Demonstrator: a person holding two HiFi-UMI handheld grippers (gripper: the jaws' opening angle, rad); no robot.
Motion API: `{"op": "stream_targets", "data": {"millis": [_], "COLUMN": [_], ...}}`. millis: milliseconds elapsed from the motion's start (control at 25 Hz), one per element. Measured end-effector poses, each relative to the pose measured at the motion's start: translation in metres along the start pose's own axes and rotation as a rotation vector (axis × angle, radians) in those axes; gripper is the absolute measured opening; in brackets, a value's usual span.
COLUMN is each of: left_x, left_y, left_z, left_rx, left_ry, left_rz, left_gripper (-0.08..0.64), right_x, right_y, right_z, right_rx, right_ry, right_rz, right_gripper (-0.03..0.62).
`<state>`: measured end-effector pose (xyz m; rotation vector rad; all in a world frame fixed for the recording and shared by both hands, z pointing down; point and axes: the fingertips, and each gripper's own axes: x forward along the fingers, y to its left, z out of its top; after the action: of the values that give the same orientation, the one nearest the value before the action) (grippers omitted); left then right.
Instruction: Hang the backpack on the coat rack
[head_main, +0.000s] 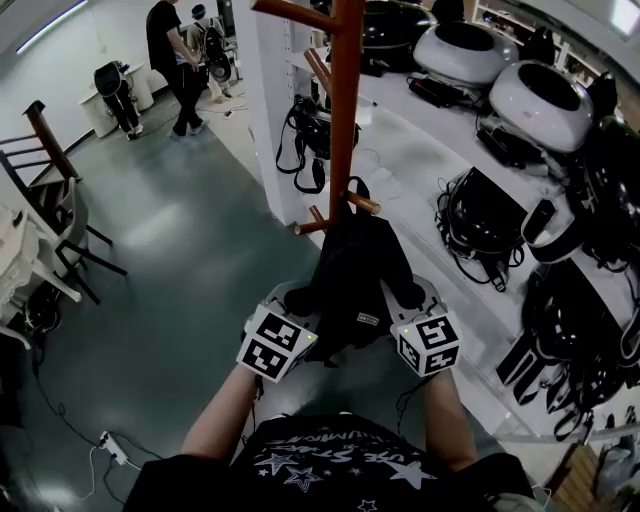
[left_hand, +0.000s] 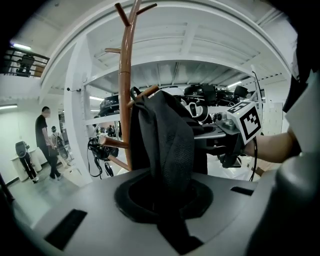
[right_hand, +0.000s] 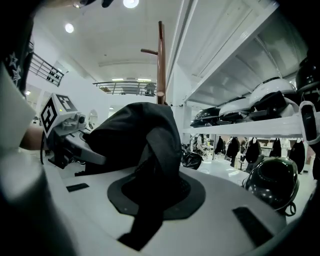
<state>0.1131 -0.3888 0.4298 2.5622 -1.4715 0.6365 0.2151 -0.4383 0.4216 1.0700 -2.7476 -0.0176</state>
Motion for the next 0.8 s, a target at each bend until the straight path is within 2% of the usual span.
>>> {"op": "stream_targets", "data": {"millis": [400,800], "left_x": [0.006,0.012], "left_y": [0.012,0.022], "left_z": [-0.025,-0.045], "left_rx": [-0.03,-0.026], "left_ry": [0.053,0.078], "left_rz": [-0.001,-0.017], "left_gripper": [0.057,0.064], "right_x": [0.02,0.028], "right_y": [0.009,0.015], "right_z": [-0.02,-0.035], "right_rx": [0.02,0.033], "right_ry": [0.046,0.09], "right_rz": [0.025,0.0], "right_gripper": [0.054,0.063]}}
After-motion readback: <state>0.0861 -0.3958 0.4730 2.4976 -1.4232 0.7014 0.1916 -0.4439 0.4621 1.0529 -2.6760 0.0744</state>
